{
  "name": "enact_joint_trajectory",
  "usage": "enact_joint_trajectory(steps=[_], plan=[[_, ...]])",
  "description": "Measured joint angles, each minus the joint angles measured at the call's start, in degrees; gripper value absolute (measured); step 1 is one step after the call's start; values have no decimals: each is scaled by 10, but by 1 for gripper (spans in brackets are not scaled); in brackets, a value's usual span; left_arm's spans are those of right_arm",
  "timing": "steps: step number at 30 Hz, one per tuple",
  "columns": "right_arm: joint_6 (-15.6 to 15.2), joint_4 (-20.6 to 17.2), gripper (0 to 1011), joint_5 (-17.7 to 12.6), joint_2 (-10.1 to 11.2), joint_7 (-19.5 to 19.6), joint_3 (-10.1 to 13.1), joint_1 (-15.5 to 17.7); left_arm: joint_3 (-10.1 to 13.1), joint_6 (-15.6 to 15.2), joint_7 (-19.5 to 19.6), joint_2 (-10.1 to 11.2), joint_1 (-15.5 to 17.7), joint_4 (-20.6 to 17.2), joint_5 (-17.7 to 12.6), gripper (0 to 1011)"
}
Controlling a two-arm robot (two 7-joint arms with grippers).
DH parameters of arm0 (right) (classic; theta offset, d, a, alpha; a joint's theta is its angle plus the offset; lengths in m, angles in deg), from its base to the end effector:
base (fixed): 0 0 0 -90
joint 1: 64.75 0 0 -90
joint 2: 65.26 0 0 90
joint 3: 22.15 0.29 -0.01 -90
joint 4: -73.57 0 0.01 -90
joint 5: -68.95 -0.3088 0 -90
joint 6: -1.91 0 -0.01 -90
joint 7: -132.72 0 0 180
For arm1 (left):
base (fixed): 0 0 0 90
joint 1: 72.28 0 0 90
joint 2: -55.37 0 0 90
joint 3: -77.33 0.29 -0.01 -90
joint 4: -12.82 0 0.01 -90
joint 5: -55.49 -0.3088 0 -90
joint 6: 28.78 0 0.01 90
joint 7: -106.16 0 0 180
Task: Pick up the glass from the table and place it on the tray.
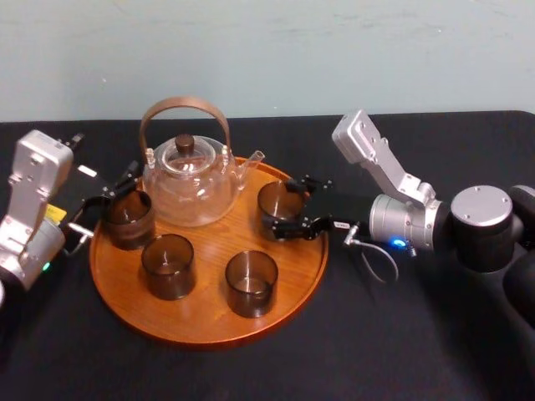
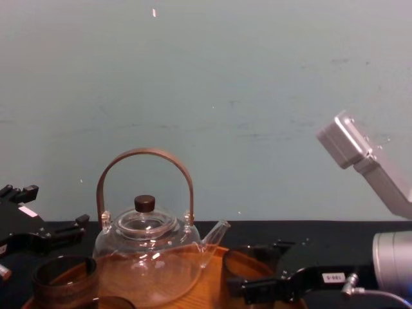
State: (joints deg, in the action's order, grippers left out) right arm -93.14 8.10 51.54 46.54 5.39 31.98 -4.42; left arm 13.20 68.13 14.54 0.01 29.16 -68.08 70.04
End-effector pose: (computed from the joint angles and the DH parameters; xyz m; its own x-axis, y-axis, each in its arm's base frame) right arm 0.4384 0.0005 -0.2862 0.8523 -0.5158 0.0864 0.5109 0.7857 -0.3489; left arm 0.3581 0.0826 -0.3023 0.2924 0.8803 0.3736 -0.9552 0.2875 0.0701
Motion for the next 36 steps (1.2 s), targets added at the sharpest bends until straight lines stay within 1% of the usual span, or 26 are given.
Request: enact_joint_trajectory(steps=[9,23,25,27,28,36], plan=[[1,13,904,7,-6,0,-1,0,0,0,0,0,0,0,0,1001],[1,13,904,10,-7,3,-1,0,0,0,0,0,0,0,0,1001],[1,13,948,9,-7,3,-1,0,0,0,0,0,0,0,0,1001],[1,13,971,9,-7,3,-1,0,0,0,0,0,0,0,0,1001],[1,13,1002,9,-7,3,-1,0,0,0,0,0,0,0,0,1001],[0,13,1002,8,-7,2,-1,0,0,0,0,0,0,0,0,1001]])
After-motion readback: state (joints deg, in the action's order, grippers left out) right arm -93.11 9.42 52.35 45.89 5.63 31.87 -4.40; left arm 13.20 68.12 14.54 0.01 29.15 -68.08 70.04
